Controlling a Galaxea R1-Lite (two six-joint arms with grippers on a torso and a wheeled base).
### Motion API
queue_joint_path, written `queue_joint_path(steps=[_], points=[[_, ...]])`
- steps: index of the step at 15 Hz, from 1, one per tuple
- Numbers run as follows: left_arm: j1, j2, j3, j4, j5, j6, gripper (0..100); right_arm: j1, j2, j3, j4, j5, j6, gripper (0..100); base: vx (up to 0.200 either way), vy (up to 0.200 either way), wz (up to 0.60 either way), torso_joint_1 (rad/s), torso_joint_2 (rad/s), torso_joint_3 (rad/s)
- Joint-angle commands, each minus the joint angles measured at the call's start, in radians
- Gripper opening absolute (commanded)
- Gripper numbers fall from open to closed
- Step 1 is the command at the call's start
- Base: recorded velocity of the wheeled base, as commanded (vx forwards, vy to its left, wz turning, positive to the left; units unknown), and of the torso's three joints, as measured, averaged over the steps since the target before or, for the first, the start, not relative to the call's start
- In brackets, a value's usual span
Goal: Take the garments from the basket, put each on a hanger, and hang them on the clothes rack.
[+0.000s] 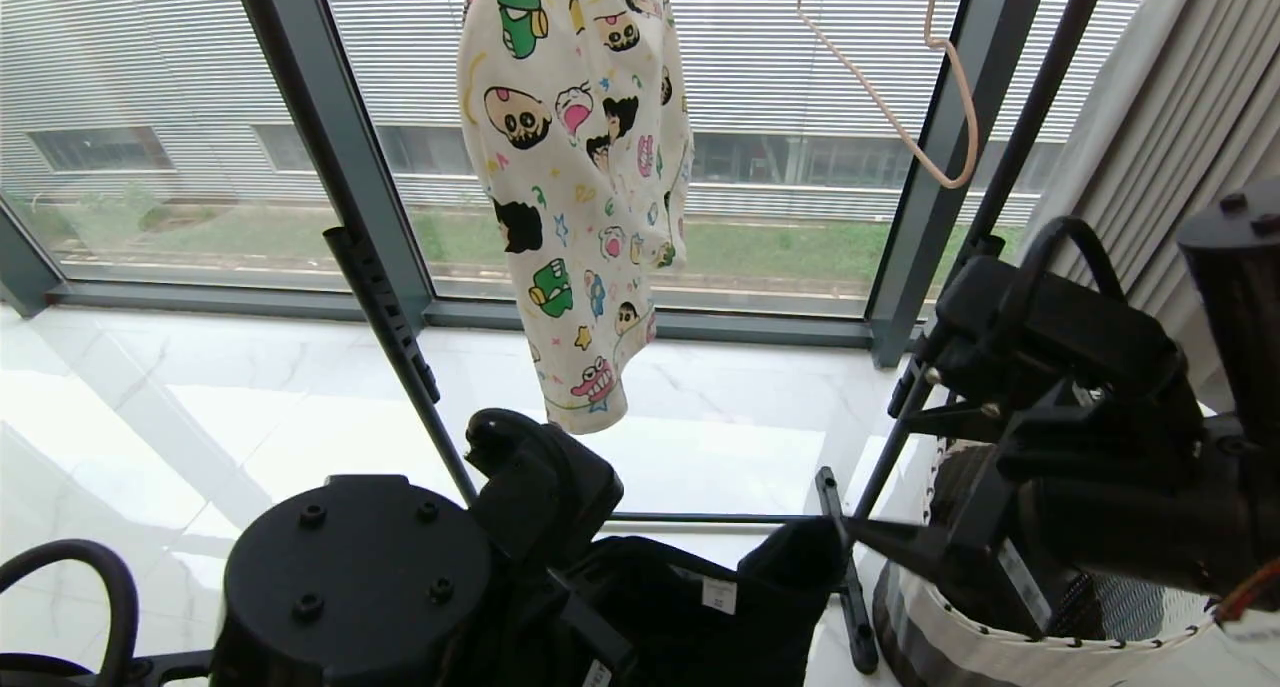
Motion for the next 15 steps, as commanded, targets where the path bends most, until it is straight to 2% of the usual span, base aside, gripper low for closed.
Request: queue_joint_path(steps=[1,3,4,5,7,8,9,11,13,14,15], points=[[0.038,0.02,-0.02,0.0,0.017,0.0,0,0.062,-0.06,0.004,0.043,0.03,0.008,100,0.0,0.0,0.0,0.0,0.0,0.0],[0.038,0.019,-0.004,0.002,0.052,0.005,0,0.06,-0.069,0.002,0.044,0.035,0.032,100,0.0,0.0,0.0,0.0,0.0,0.0],[0.041,0.019,0.005,0.002,0.124,0.022,0,0.048,-0.077,-0.001,0.041,0.033,0.1,100,0.0,0.0,0.0,0.0,0.0,0.0],[0.053,0.013,0.016,0.0,0.159,0.022,0,0.017,-0.085,0.004,0.038,0.03,0.16,100,0.0,0.0,0.0,0.0,0.0,0.0],[0.089,-0.05,0.046,0.002,0.173,0.032,0,-0.134,-0.105,0.021,0.04,-0.001,0.259,100,0.0,0.0,0.0,0.0,0.0,0.0],[0.136,-0.099,0.08,0.002,0.173,0.071,0,-0.246,-0.123,0.041,0.04,-0.033,0.255,100,0.0,0.0,0.0,0.0,0.0,0.0],[0.198,-0.153,0.12,0.002,0.173,0.121,0,-0.342,-0.146,0.053,0.04,-0.03,0.242,100,0.0,0.0,0.0,0.0,0.0,0.0],[0.282,-0.231,0.168,0.002,0.159,0.166,0,-0.437,-0.188,0.088,0.037,-0.013,0.236,100,0.0,0.0,0.0,0.0,0.0,0.0],[0.415,-0.291,0.175,0.002,0.132,0.167,0,-0.498,-0.229,0.196,-0.014,-0.024,0.233,100,0.0,0.0,0.0,0.0,0.0,0.0],[0.466,-0.294,0.174,0.002,0.13,0.167,0,-0.507,-0.241,0.246,-0.072,-0.067,0.229,100,0.0,0.0,0.0,0.0,0.0,0.0],[0.508,-0.294,0.172,0.002,0.13,0.167,0,-0.512,-0.24,0.283,-0.106,-0.145,0.204,100,0.0,0.0,0.0,0.0,0.0,0.0]])
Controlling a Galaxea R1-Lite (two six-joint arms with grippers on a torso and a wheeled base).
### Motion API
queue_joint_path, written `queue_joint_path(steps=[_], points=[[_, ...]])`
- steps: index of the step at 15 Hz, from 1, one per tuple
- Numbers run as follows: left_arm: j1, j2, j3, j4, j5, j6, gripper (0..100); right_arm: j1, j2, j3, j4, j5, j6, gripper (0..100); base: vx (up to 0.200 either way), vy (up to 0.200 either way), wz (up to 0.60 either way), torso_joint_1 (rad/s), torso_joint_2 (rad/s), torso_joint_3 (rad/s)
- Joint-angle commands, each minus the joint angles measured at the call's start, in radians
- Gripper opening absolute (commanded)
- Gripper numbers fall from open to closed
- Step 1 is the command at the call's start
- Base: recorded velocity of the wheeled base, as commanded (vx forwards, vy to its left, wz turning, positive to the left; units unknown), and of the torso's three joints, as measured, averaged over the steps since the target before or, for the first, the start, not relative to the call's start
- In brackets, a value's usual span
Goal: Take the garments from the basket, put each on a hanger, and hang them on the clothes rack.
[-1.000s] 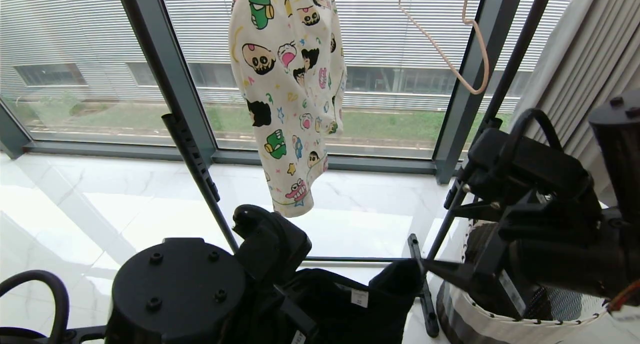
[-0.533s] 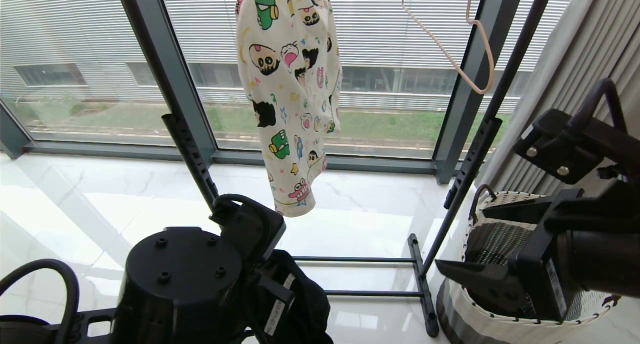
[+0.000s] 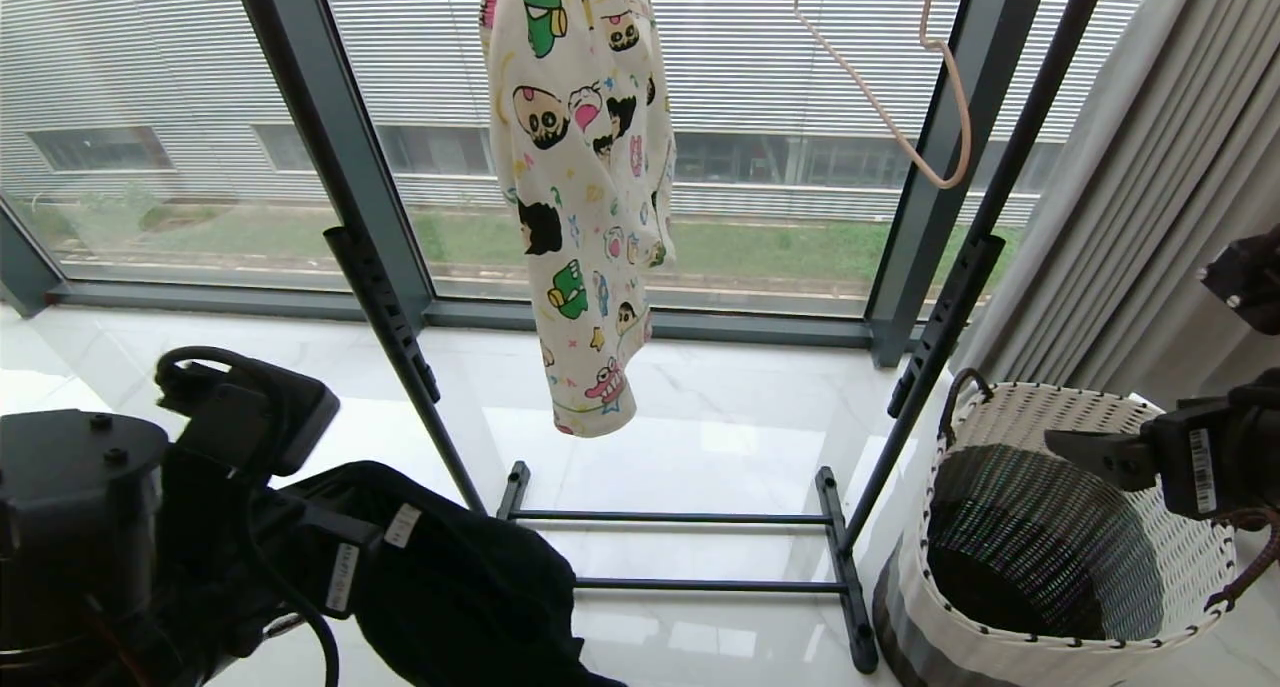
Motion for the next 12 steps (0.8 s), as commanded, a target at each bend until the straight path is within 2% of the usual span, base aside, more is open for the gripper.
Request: queue_joint_path(steps=[1,6,12], points=[[0.108,-0.044,0.002,-0.001,-0.002,0.001,0,-0.033,-0.032,0.09,-0.039,-0.095,-0.04,100,0.0,0.0,0.0,0.0,0.0,0.0],[0.12,-0.056,0.002,-0.001,-0.002,0.001,0,-0.033,-0.034,0.073,-0.045,-0.102,-0.059,100,0.0,0.0,0.0,0.011,-0.04,-0.029],[0.117,-0.064,0.0,-0.001,-0.002,0.016,0,-0.032,0.023,-0.01,-0.068,-0.098,-0.059,100,0.0,0.0,0.0,0.141,-0.41,-0.263]])
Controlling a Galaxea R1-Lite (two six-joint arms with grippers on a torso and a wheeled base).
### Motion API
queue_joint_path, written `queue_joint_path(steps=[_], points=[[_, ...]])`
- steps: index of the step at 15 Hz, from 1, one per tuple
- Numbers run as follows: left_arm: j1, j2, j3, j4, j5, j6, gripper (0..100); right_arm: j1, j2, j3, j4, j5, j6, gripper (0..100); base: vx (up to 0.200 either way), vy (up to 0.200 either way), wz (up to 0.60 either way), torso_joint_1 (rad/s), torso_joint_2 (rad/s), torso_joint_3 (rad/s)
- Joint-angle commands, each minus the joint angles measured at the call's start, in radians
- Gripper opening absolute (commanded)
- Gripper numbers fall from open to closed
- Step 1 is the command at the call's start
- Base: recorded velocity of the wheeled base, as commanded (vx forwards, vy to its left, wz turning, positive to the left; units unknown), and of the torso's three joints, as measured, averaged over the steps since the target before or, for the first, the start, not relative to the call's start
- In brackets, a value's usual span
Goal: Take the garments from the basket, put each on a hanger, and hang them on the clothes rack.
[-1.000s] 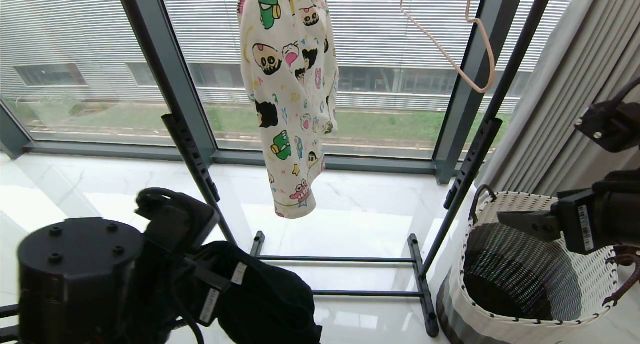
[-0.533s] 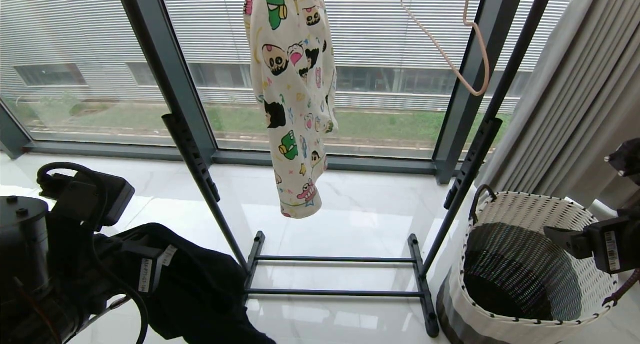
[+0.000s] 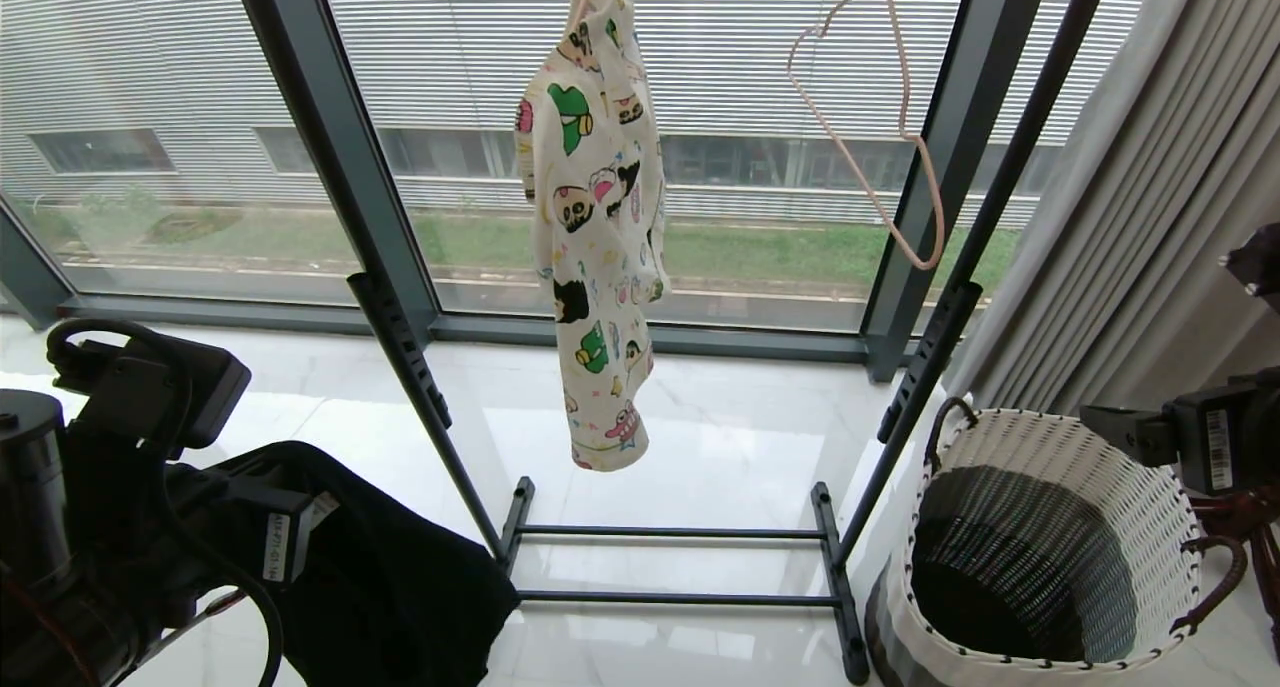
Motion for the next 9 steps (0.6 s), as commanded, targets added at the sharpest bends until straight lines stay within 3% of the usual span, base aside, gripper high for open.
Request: queue_joint_path(steps=[1,9], points=[[0.0,-0.003,0.0,0.0,0.001,0.0,0,0.001,0.04,-0.025,-0.023,0.001,0.0,100,0.0,0.0,0.0,0.173,-0.46,-0.286],[0.0,-0.018,0.0,0.0,0.001,0.002,0,0.002,0.06,-0.04,-0.043,0.001,-0.014,100,0.0,0.0,0.0,0.203,-0.48,-0.281]])
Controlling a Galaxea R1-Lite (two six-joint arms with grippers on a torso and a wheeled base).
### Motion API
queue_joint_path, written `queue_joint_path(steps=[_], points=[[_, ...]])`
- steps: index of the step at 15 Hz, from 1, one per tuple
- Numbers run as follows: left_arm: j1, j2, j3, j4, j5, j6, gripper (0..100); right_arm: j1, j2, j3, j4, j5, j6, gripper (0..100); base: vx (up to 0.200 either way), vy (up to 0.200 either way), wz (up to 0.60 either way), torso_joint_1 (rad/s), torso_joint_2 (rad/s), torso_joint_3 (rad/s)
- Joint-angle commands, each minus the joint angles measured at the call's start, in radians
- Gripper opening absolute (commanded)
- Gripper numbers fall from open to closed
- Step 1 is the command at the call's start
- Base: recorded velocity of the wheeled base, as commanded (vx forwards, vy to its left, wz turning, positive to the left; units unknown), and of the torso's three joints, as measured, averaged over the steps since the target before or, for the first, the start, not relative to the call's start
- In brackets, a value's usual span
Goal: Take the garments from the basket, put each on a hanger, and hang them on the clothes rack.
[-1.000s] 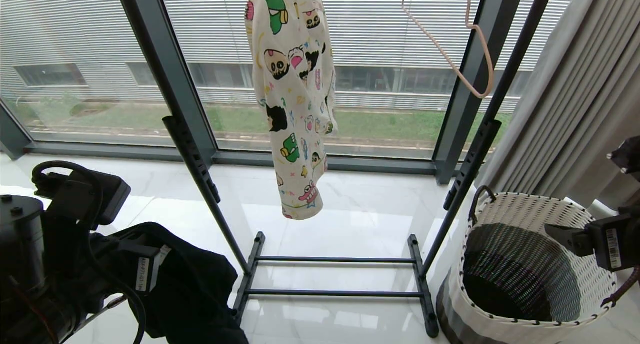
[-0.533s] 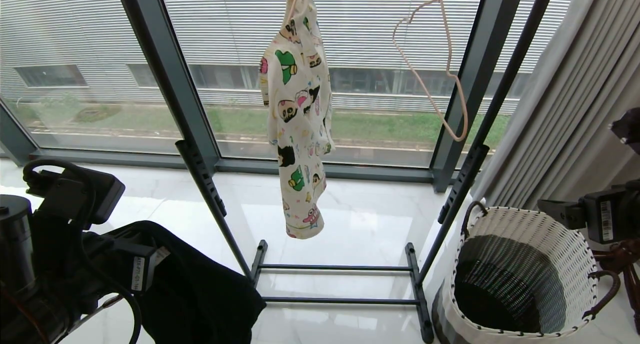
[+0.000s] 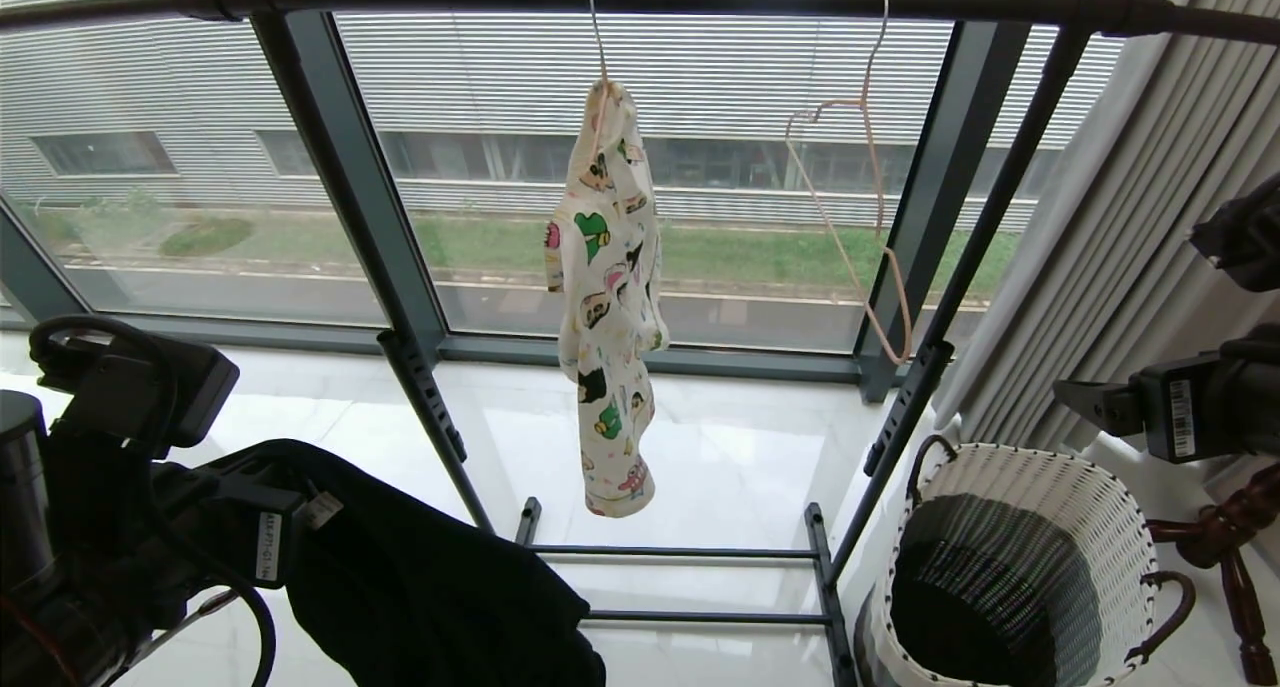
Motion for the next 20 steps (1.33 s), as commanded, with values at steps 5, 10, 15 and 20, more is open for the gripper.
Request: queue_joint_path(steps=[5,10,15,20], points=[[0.0,-0.003,0.0,-0.001,0.0,0.0,0,0.0,0.005,0.003,-0.016,0.008,-0.007,100,0.0,0.0,0.0,0.229,-0.51,-0.285],[0.0,-0.014,0.0,-0.001,-0.001,0.005,0,0.0,0.026,0.001,-0.118,0.05,-0.051,100,0.0,0.0,0.0,0.116,-0.25,-0.138],[0.0,-0.018,0.0,-0.001,-0.004,0.005,0,0.002,0.055,-0.025,-0.18,0.118,-0.045,100,0.16,0.16,0.0,0.005,-0.01,-0.001],[-0.002,-0.024,0.004,-0.001,-0.007,0.005,0,0.005,0.109,-0.106,-0.211,0.146,0.007,100,0.12,0.08,0.0,0.007,0.0,-0.002]])
